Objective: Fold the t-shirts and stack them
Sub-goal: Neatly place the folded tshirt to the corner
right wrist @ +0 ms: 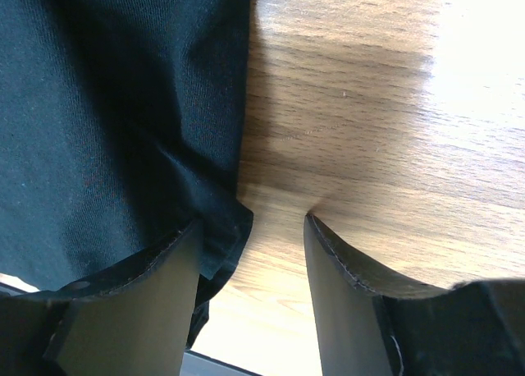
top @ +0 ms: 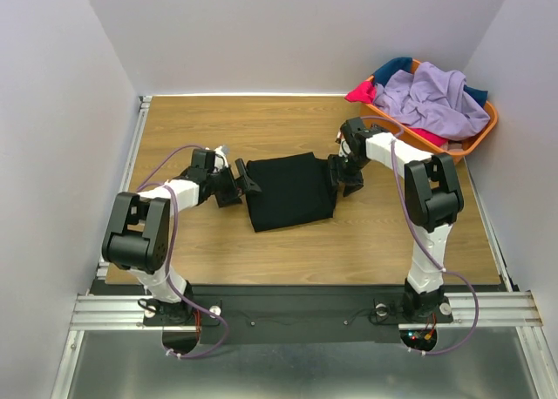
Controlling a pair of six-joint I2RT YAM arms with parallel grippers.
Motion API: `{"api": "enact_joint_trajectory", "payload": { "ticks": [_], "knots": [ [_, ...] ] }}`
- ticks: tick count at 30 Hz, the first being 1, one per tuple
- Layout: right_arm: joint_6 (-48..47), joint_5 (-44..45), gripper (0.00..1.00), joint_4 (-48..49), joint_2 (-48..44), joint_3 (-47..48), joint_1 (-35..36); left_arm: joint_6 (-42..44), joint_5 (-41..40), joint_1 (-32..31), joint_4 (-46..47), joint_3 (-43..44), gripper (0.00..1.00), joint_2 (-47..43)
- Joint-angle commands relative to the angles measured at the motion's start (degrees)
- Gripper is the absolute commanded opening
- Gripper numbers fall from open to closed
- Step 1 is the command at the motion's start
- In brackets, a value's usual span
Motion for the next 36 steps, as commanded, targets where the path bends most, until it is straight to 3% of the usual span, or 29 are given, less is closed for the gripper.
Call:
{"api": "enact_joint_trajectory", "payload": {
  "ticks": [1, 16, 21, 25, 26, 28, 29, 30, 36],
  "knots": [
    [-0.6, -0.4, 0.57, 2.0, 1.2, 0.4, 0.8, 2.1, 0.9, -1.0, 3.0, -1.0, 0.98, 2.6],
    [-0.9, -3.5, 0.56, 2.0, 2.4, 1.5, 3.2, 5.2, 3.6, -6.8, 0.4, 6.6, 0.97, 9.9],
    [-1.6, -4.3, 0.55, 2.0, 2.4, 1.4, 3.4, 6.3, 3.3, -8.5, -1.6, 9.3, 0.90, 12.4],
    [-1.9, -4.8, 0.55, 2.0, 2.8, 1.2, 3.8, 6.6, 1.7, -8.6, -3.5, 11.5, 0.59, 13.9],
    [-2.0, -5.0, 0.55, 1.9, 2.9, 1.3, 3.8, 6.8, 1.0, -8.6, -4.2, 12.1, 0.43, 14.3],
    [-2.0, -4.9, 0.55, 2.0, 2.8, 1.3, 4.0, 7.7, -2.1, -8.6, -7.4, 14.6, 0.25, 15.4],
    [-2.0, -4.8, 0.55, 1.9, 2.9, 1.3, 4.0, 8.2, -3.2, -8.5, -9.7, 15.5, 0.08, 16.1],
    [-2.0, -4.6, 0.55, 1.9, 2.7, 1.2, 4.0, 8.7, -4.1, -8.5, -10.9, 16.7, 0.00, 16.5],
    [-1.7, -3.0, 0.56, 1.9, 1.7, 0.7, 4.0, 14.8, -10.0, -7.4, -19.4, 26.9, 0.00, 18.6]
  ]
}}
